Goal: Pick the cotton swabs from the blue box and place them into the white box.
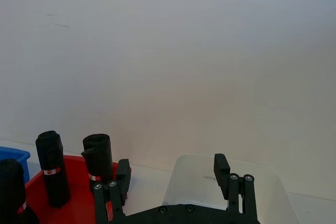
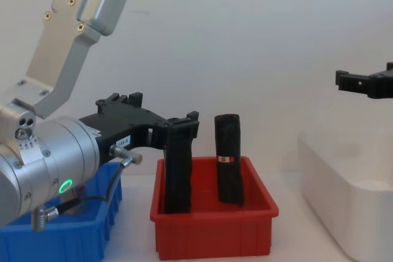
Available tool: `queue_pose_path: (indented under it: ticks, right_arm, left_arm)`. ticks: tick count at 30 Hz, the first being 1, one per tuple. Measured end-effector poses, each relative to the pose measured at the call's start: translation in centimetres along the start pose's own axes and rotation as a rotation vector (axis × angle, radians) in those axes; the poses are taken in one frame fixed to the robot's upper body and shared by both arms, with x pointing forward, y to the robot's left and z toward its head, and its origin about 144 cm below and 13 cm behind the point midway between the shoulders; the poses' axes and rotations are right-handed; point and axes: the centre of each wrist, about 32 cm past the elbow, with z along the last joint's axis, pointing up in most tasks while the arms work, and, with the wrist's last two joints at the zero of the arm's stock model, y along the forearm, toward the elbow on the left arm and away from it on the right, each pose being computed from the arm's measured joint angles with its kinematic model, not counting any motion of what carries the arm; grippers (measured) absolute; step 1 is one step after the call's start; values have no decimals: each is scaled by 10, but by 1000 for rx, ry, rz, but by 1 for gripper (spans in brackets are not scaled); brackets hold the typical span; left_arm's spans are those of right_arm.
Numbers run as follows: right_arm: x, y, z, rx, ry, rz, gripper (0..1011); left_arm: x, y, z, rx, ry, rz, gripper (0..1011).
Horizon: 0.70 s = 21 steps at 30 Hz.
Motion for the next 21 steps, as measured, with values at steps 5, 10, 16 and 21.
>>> queue_pose_path:
  ticks: [5, 10, 16, 21]
  right_arm:
    - [0, 0, 0, 0, 0, 0, 1002]
    - [0, 0, 0, 0, 0, 1, 1002]
    - [0, 0, 0, 0, 0, 1, 1002]
    - [0, 0, 0, 0, 0, 1, 1001]
  left_arm:
    - [0, 0, 0, 0, 0, 0, 1004]
    - [0, 0, 0, 0, 0, 0, 1004]
    - [0, 0, 0, 0, 0, 0, 1004]
    - [0, 0, 0, 0, 0, 0, 1004]
